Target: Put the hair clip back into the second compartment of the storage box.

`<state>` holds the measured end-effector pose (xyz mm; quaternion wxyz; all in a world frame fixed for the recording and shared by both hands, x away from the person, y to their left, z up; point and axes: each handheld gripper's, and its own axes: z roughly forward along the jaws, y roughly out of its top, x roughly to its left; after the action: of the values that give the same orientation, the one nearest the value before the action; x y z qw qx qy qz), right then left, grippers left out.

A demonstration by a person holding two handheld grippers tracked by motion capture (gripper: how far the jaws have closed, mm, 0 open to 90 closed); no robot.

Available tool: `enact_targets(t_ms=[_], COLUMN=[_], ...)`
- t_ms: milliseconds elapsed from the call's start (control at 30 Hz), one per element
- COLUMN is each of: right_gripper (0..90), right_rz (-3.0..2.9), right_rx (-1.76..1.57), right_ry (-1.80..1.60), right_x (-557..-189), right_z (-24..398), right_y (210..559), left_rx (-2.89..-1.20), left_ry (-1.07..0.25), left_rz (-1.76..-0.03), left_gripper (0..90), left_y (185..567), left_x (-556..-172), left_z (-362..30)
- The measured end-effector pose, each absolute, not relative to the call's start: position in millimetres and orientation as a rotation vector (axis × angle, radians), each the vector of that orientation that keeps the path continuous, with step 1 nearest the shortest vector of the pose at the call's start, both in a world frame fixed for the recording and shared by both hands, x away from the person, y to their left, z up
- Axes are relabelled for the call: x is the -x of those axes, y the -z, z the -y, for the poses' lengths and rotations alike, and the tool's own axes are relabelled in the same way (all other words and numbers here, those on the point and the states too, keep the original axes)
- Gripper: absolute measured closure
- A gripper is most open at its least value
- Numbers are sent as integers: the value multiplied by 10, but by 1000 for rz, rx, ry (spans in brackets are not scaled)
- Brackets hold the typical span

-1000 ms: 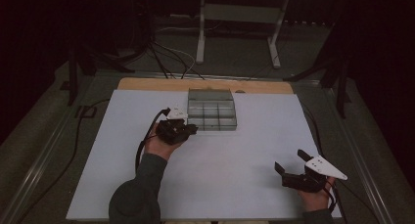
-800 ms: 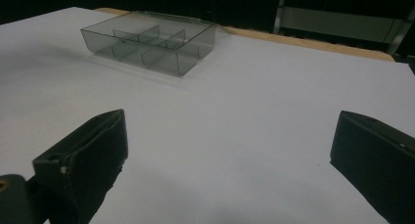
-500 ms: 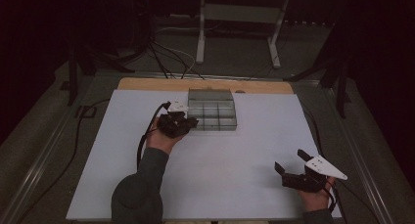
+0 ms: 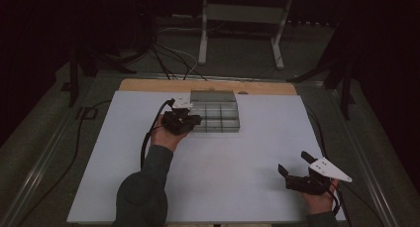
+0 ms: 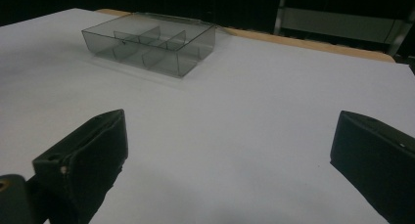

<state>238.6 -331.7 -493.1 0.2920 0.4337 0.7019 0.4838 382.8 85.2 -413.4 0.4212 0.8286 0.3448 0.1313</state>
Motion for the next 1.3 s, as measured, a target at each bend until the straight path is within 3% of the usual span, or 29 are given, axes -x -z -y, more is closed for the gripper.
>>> enact_targets(t_ms=[1300], right_gripper=[5], right_rz=[-1874], right_rx=[-1157], right_ry=[-1300], right_x=[-2398], right_z=[3279], right_y=[4937], left_rx=[-2050], left_ry=[-370], left_rz=[-909], left_gripper=[846], left_y=[4080], left_x=[-4194], left_z=[-668])
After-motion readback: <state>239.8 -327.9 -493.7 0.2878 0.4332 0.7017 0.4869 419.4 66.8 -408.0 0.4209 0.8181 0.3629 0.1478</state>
